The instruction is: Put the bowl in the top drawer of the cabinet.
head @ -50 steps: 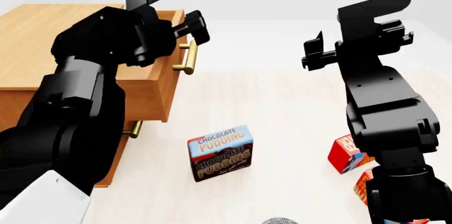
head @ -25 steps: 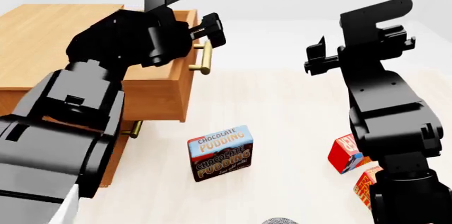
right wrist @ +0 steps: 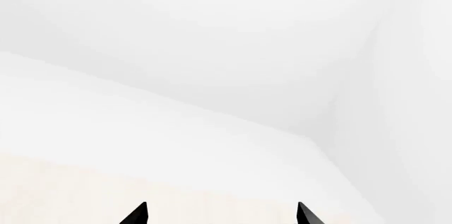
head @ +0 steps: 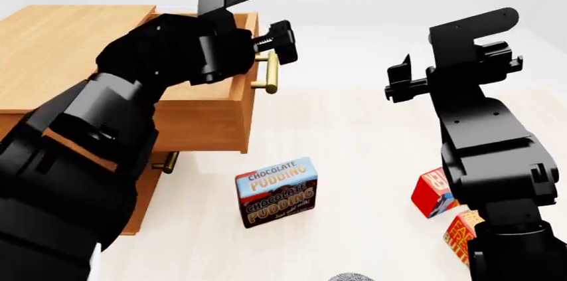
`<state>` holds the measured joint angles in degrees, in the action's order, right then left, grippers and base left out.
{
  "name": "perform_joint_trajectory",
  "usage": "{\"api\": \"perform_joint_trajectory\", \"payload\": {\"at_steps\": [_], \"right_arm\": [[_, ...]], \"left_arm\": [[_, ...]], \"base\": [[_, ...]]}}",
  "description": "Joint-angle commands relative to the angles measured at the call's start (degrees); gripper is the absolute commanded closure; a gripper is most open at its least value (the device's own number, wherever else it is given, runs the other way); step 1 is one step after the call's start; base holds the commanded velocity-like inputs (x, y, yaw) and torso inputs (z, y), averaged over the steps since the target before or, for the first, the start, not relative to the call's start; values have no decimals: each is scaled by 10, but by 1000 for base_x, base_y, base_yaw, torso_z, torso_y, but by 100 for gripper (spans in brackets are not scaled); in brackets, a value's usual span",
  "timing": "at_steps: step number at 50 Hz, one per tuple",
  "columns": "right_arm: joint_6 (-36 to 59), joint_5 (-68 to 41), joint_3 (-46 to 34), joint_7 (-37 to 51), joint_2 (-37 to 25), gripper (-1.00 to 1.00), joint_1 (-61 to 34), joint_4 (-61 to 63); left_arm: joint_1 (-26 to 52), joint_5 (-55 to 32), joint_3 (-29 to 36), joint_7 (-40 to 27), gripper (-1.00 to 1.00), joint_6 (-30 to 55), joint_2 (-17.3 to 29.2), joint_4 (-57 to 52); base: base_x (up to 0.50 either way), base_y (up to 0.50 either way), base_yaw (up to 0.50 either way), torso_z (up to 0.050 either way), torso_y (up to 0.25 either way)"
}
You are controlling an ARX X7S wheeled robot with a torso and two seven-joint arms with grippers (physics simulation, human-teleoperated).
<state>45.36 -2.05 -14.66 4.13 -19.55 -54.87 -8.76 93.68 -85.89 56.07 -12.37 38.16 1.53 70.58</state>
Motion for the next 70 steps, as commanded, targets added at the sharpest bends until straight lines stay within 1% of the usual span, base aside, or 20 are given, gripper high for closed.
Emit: {"api": "perform_joint_trajectory", "payload": {"at_steps": [1,10,17,21,27,32,37,43,51,56,59,64,67,70], "right_arm": [[5,-3,6,2,-8,-100,13,12],[7,-2,5,6,-7,-100,16,9],[10,-1,3,10,-8,-100,23,12],[12,0,2,11,-9,-100,24,10],[6,1,0,12,-8,-100,24,-1],[1,1,-2,13,-7,-100,23,-11],[-3,1,-4,13,-6,-100,24,-18],[3,1,-6,12,-8,-100,26,-10],[10,1,-8,12,-10,-100,25,-3],[13,1,-11,12,-9,-100,24,-1],[13,1,-12,11,-9,-100,23,-1],[12,1,-12,12,-9,-100,22,-3],[13,-1,-9,13,-10,-100,24,0],[19,-6,4,16,-13,-100,28,14]], "left_arm": [[-27,-163,47,-12,-100,-6,-11,-50],[-30,-183,48,-23,-100,-4,-7,-78],[-43,-213,26,-57,-100,-2,10,-151],[-49,-239,5,-65,-100,-1,18,-179],[-56,-273,-21,-73,-100,-1,28,-204],[-58,-277,-26,-79,-100,-5,36,-220],[-58,-252,-21,-97,-100,-35,52,-257],[-51,-171,-7,-172,-100,-111,87,-370],[-31,-90,14,-224,-100,-155,117,-453],[-30,-60,19,-247,-100,-171,136,-507],[-30,-51,20,-258,-100,-175,143,-534],[-38,-64,14,-287,-100,-172,161,-600],[-46,-82,7,-301,-100,-168,175,-646],[-64,-118,-5,-307,-100,-160,195,-696]], "base": [[0,0,0,0,0],[0,0,0,0,0],[0,0,0,0,0],[0,0,0,0,0],[0,0,0,0,0],[0,0,0,0,0],[0,0,0,0,0],[0,0,-2,0,0],[0,0,-3,0,2],[0,0,0,0,0],[0,0,0,0,0],[0,0,0,0,0],[0,0,0,0,0],[0,0,0,0,0]]}}
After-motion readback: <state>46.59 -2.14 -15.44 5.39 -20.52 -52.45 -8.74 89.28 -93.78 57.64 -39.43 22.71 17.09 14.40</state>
